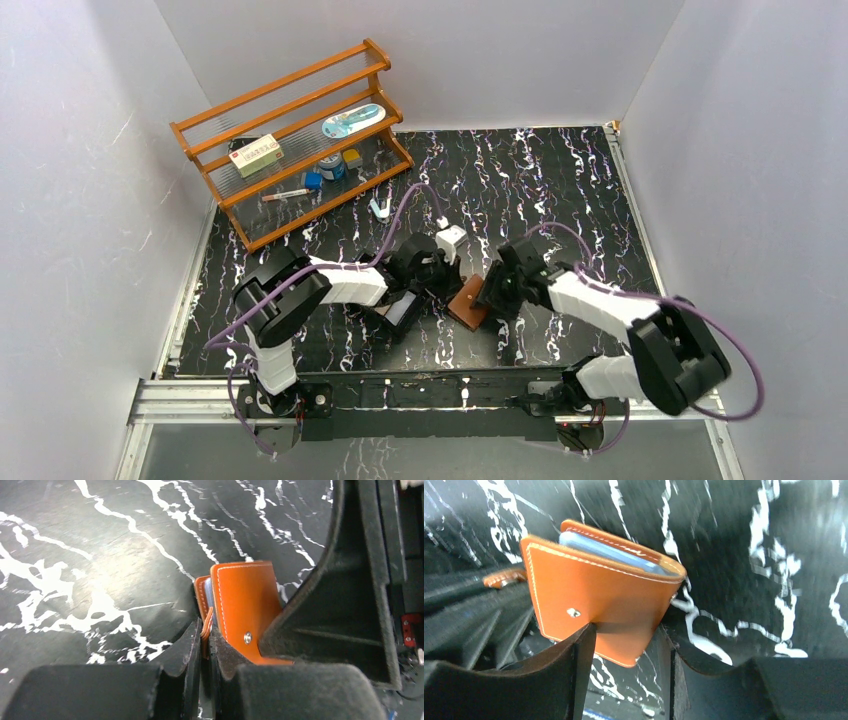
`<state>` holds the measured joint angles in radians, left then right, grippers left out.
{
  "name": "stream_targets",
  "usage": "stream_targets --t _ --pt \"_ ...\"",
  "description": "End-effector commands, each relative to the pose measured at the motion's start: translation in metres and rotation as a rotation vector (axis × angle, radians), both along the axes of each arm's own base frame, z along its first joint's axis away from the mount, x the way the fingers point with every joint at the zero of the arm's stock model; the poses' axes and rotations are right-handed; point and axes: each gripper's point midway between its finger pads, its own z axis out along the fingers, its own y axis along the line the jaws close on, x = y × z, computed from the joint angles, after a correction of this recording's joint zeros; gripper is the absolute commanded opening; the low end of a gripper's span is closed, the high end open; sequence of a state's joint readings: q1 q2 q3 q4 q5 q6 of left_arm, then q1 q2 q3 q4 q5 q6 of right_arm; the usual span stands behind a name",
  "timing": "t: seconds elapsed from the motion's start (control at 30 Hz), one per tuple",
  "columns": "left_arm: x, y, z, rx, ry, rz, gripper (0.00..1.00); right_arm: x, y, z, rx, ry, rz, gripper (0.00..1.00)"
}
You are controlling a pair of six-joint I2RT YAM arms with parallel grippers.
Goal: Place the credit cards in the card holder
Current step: Close the card holder at the center of the board.
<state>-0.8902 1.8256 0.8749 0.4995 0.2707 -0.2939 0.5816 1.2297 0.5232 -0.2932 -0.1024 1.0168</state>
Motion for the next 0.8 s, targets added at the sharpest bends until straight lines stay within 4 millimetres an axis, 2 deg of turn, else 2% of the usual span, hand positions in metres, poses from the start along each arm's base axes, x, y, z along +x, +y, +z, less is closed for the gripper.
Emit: stream_targets --t 0.0,0.07,0.17,0.33,0.5,0.77 --pt "0.014 0.001 0.03 -0.092 -0.071 0.118 0.0 0.048 -0.013 0.001 -0.214 -0.096 0.086 0.56" --pt "0.016 0.001 0.034 -0.126 -0.069 0.142 0.0 0.056 -0.009 0.0 -0.22 -0.092 0.136 0.55" --pt "0.012 -0.003 0.035 -0.146 -0.053 0.125 0.01 0.055 -0.002 -0.008 -0.201 -0.082 0.205 0.52" --pt "-0.008 -0.007 0.045 -0.207 -0.059 0.01 0.08 0.067 -0.014 -0.005 -0.265 -0.107 0.254 0.47" --pt "-0.024 -0.011 0.056 -0.229 -0.081 -0.135 0.09 0.072 -0.021 -0.001 -0.284 -0.125 0.307 0.46" --pt "-0.026 -0.015 0.061 -0.241 -0.093 -0.32 0.1 0.07 -0.026 -0.006 -0.287 -0.114 0.341 0.45"
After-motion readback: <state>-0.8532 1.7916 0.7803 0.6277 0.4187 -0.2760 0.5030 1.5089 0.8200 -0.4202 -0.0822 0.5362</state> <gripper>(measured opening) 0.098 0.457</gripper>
